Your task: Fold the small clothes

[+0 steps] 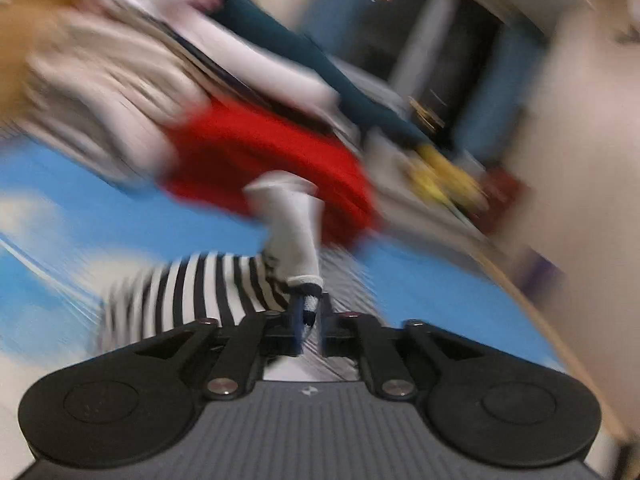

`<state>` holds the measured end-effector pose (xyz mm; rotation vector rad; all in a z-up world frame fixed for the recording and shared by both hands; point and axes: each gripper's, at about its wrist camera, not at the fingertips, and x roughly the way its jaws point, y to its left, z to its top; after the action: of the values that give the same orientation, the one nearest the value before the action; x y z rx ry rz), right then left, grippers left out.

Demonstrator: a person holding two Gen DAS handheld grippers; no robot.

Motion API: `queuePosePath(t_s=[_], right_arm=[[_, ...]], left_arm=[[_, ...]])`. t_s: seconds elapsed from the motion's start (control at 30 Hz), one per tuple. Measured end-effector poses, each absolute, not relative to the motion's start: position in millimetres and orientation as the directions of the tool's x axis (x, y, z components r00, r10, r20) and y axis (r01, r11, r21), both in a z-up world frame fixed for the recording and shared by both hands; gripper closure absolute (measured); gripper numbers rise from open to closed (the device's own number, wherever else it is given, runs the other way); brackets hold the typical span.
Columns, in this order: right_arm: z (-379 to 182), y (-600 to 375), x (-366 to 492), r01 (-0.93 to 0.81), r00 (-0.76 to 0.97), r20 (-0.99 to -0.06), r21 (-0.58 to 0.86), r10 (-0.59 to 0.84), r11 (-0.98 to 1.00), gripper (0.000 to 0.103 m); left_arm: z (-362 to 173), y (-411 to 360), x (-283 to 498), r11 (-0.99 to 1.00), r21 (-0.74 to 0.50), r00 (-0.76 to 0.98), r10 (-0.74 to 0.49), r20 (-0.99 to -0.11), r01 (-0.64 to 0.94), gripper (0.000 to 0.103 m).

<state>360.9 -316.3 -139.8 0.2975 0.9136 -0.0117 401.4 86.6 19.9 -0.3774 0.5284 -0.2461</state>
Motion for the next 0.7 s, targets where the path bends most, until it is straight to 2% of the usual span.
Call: queuePosePath(t_s=[0.03,0.07,0.1,0.13,0.2,0.27,0.33,0.4,0.53,0.7], right_arm=[[-140,-321,362,0.158,0.612,-0.783,0.265,0.116,0.951,0.092],[-141,-327,362,0.186,0.607,-0.786,0.284,0.117,0.941,0.090],[-143,-334,363,0.220,0.602,-0.789,0.308,0.120,0.925,0.082],[-145,-341,364,0.254,0.598,-0.792,0.335,0.125,0.907,0.072],[-151,-352,366,0.308,0.590,-0.795,0.384,0.142,0.871,0.063],[-156,-358,368,0.339,0.587,-0.796,0.409,0.149,0.847,0.063],[-162,-360,370,0.361,0.584,-0.799,0.414,0.143,0.836,0.063],[-170,-361,375,0.366,0.583,-0.798,0.427,0.154,0.827,0.063],[-191,-354,394,0.378,0.564,-0.802,0.461,0.195,0.803,0.062],[-206,-339,415,0.366,0.565,-0.805,0.443,0.183,0.818,0.064]], left_arm=[[12,65,399,0.875,-0.451,0.773,-0.406,-0.487,0.175,0.063],[7,48,396,0.855,-0.479,0.708,-0.463,-0.533,0.199,0.059],[4,40,393,0.851,-0.491,0.671,-0.476,-0.569,0.188,0.059],[4,40,390,0.858,-0.493,0.662,-0.455,-0.595,0.147,0.059],[4,59,390,0.868,-0.495,0.678,-0.379,-0.630,0.025,0.059],[-1,85,390,0.882,-0.456,0.704,-0.251,-0.665,-0.116,0.057],[-15,105,391,0.906,-0.368,0.718,-0.112,-0.687,-0.211,0.057],[-36,123,400,0.909,-0.240,0.628,0.029,-0.778,-0.340,0.058],[-60,153,412,0.830,-0.262,0.571,0.081,-0.817,-0.492,0.058],[-61,161,423,0.828,-0.267,0.580,0.084,-0.810,-0.493,0.058]])
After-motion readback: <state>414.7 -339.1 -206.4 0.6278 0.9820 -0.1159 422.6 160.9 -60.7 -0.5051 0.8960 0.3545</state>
